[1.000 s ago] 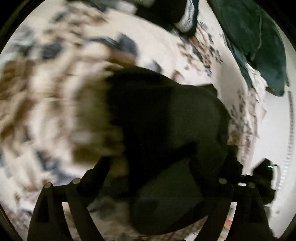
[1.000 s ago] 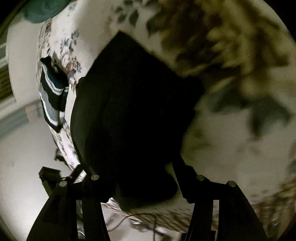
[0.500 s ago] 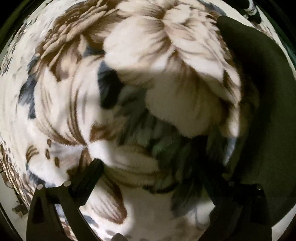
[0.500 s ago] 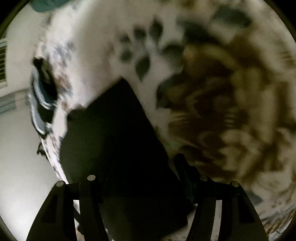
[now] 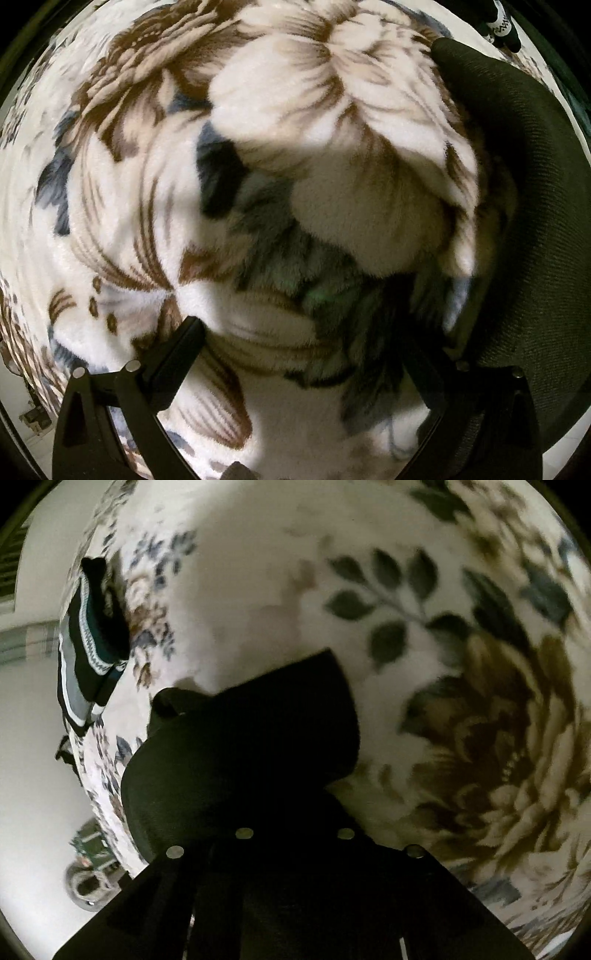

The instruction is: Fold small clothes

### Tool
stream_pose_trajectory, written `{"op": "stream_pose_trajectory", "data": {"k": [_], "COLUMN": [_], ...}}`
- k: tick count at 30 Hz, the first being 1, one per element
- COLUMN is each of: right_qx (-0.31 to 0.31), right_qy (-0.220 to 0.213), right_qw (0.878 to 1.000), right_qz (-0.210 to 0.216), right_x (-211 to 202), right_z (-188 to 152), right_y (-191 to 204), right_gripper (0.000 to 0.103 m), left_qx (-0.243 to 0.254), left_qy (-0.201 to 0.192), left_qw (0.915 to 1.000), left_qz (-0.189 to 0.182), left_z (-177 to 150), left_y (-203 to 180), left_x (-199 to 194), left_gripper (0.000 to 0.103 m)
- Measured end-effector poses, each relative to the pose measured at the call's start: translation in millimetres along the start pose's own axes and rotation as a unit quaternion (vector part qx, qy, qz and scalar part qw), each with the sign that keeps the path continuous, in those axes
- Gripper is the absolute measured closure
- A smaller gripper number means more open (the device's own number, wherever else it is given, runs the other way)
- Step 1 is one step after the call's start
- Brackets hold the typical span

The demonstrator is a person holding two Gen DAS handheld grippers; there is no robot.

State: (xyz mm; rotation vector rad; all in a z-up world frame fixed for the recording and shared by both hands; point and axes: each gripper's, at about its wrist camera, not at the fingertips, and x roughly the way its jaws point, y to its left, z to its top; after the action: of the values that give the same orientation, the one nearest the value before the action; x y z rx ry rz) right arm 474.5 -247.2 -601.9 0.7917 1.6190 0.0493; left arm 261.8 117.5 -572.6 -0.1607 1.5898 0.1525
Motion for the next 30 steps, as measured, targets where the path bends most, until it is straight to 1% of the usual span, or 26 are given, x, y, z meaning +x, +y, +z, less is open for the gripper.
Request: {"op": "stream_pose_trajectory", "data": {"k": [5, 12, 16, 20, 22, 23, 25, 28, 30], "right_qx": [-0.031, -0.062, -0.094, -0.133, -0.141, -0.143, -0.148, -0.144, -0.138], "right_qy": [-0.023, -0.058, -0.080, -0.101, -0.105, -0.105, -0.106, -0.104, -0.103], "right_qw": [0.999, 0.996, 0.992, 0.986, 0.984, 0.984, 0.983, 0.984, 0.985], "right_qz": [-0.019, -0.004, -0.001, -0.014, -0.019, -0.020, -0.026, -0.031, -0.033], "right_x": [-9, -33, -54, -64, -65, -64, -62, -59, -57], "right_z": [-1, -4, -10, -16, -18, -18, -18, -17, -16], "right_y": [27, 66, 86, 105, 109, 109, 109, 105, 100], "right_gripper": [0.092, 0.093, 0.093, 0.094, 0.094, 0.094, 0.094, 0.094, 0.094], "left_qx": [0.002, 0.002, 0.003, 0.002, 0.004, 0.010, 0.021, 0.032, 0.042], "left_qy": [-0.001, -0.002, -0.004, -0.006, -0.017, -0.030, -0.050, -0.081, -0.099], "left_qw": [1.0000, 1.0000, 1.0000, 1.0000, 0.9996, 0.9986, 0.9965, 0.9934, 0.9914], "left_qz": [-0.003, -0.003, -0.003, 0.003, 0.022, 0.042, 0.064, 0.074, 0.074], "left_z": [-1, -1, -1, -2, -3, -4, -5, -5, -4], "left_y": [1, 1, 1, -1, -5, -11, -20, -37, -48], "left_x": [-1, 0, 0, -4, -12, -21, -33, -56, -69], "left_gripper": [0.000, 0.000, 0.000, 0.000, 0.000, 0.000, 0.000, 0.000, 0.000]}}
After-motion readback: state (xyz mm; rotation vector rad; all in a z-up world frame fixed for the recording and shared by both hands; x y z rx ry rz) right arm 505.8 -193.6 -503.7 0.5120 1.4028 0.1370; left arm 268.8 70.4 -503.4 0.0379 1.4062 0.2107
